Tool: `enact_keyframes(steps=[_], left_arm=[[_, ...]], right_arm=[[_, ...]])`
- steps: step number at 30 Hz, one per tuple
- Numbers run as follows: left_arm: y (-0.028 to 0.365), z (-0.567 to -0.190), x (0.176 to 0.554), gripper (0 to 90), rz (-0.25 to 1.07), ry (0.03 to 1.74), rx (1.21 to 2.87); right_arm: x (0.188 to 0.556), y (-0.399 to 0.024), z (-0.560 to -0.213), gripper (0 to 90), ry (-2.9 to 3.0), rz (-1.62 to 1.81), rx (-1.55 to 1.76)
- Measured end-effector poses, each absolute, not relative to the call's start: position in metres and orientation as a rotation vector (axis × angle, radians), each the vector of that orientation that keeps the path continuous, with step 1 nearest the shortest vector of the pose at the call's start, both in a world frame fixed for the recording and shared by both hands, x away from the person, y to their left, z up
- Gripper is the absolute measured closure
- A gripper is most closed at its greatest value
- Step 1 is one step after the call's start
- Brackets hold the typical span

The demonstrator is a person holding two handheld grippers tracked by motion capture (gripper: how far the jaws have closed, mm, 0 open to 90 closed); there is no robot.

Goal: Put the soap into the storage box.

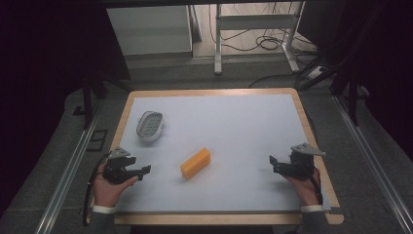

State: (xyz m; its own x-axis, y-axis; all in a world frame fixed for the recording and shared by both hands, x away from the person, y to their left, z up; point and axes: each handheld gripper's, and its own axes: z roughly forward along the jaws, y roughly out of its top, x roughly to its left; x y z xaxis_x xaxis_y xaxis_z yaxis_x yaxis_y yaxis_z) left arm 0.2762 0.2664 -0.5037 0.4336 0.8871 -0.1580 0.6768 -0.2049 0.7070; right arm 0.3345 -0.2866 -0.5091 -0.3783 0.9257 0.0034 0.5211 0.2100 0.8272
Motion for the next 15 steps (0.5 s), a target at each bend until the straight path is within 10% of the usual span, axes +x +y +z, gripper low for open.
enact_keyframes(steps=[15], left_arm=[[0.254, -0.481, 0.278, 26.8, 0.372, 1.313, 1.971]], right_arm=[[0.328, -0.289, -0.513, 6.1, 2.012, 1.033, 1.293]])
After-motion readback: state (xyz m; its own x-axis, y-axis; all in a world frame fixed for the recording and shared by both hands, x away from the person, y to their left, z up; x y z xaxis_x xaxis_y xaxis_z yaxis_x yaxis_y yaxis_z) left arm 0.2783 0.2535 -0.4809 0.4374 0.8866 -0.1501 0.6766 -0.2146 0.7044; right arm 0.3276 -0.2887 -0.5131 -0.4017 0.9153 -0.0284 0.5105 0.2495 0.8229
